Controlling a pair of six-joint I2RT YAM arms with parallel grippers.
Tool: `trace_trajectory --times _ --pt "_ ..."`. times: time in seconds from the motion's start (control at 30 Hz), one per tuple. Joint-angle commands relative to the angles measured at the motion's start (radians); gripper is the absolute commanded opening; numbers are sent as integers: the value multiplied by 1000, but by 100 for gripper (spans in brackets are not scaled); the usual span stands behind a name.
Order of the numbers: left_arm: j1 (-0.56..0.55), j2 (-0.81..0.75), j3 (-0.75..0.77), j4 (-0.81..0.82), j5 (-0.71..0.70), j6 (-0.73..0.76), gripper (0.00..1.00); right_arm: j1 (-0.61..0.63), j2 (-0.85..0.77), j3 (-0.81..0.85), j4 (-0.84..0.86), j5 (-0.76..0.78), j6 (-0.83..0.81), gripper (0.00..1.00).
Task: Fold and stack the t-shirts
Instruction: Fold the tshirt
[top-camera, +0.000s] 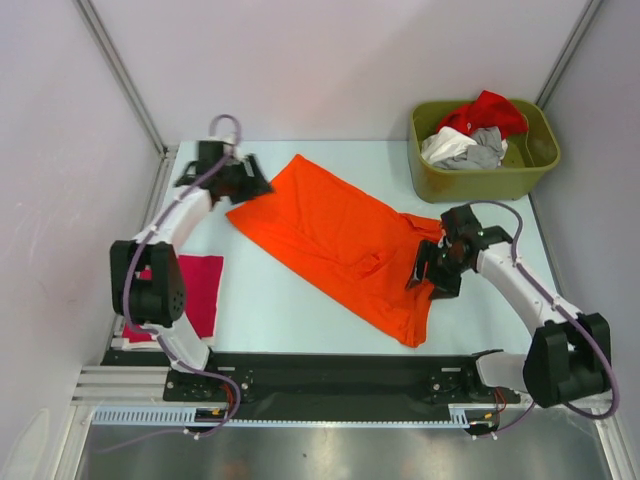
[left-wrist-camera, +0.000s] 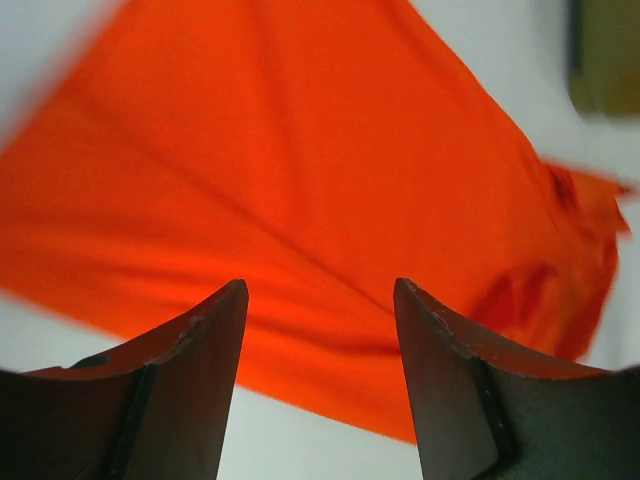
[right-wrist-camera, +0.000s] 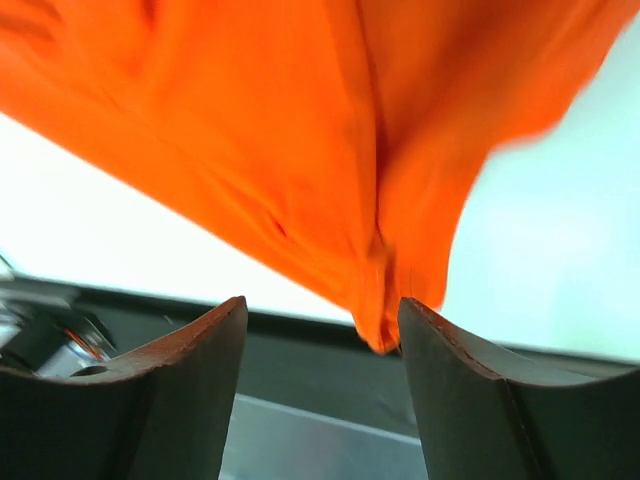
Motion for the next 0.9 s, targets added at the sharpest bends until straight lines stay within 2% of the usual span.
trace_trajectory --times 0.0,0.07,0.1,0.23,0.37,0.47,0.73,0.87 --pt "-246 -6 -44 51 120 42 66 -60 91 107 106 28 -50 67" --pt "-372 2 -44 75 92 39 64 -98 131 142 149 2 -79 61" --pt "-404 15 -41 87 93 32 60 -111 178 183 163 -4 -85 52" --pt "-536 61 -1 100 68 31 60 -168 269 217 220 -33 -98 47" --pt "-635 112 24 91 -5 71 64 -175 314 201 301 -70 -101 46" --pt "-661 155 41 81 -23 81 66 -177 346 184 358 -100 -84 47" --pt "-710 276 114 55 -41 71 68 -178 413 191 415 -79 -91 57" --pt "-716 307 145 40 -58 67 67 -177 416 159 464 -59 -93 57"
